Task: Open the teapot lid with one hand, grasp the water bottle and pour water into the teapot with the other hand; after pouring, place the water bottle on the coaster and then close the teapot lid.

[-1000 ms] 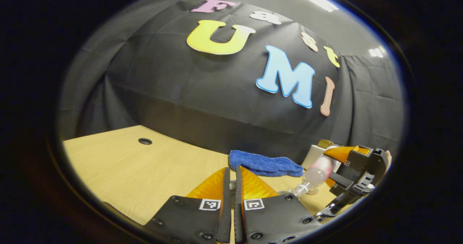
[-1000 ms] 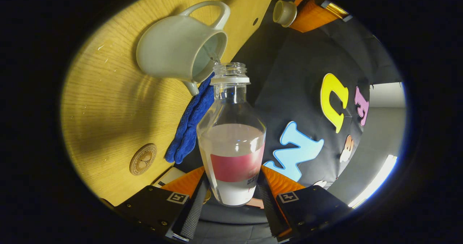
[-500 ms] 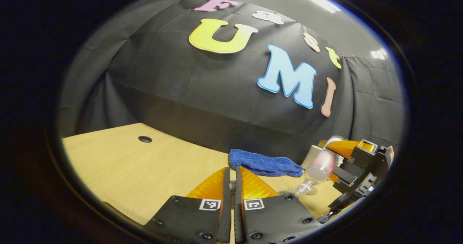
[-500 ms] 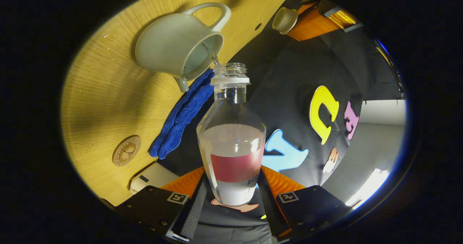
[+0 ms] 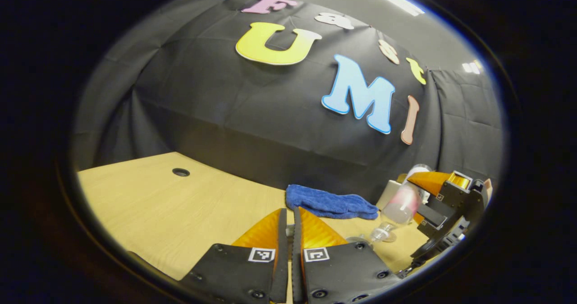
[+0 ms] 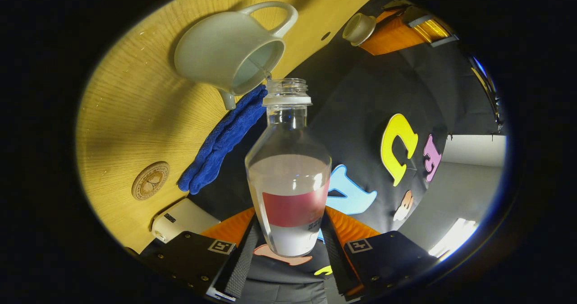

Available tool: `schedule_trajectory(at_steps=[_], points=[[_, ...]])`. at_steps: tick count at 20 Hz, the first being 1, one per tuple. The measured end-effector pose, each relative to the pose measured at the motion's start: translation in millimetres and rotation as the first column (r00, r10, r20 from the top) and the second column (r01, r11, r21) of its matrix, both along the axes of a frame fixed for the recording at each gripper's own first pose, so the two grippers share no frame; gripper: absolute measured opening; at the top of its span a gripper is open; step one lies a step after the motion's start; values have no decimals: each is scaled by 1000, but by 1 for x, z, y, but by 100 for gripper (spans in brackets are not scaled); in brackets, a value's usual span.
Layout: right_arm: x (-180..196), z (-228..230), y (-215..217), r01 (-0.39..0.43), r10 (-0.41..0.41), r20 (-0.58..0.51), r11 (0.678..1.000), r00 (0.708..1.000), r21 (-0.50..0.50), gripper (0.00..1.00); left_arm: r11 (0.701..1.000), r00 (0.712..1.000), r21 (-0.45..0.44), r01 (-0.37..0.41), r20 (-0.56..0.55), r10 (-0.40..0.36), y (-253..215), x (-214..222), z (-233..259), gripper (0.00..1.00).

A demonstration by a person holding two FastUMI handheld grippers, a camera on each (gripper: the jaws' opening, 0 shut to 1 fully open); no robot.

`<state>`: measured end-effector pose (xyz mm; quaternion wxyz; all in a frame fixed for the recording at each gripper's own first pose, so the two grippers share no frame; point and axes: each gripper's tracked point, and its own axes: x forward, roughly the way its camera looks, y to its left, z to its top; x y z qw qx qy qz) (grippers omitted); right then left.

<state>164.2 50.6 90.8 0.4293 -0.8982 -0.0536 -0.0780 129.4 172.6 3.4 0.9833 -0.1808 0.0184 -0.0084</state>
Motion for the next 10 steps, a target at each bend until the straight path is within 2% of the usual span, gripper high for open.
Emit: schedule_trajectory(at_steps=[5, 10], points=[[1, -2, 2, -9, 9, 3, 1000, 1000, -11, 75, 1000, 1000, 2, -2, -5, 2, 1, 2, 0, 10], [8, -9, -6, 6, -3, -31, 997, 999, 82, 75, 1000, 1000, 3, -9, -7, 9, 2, 1, -4, 10]])
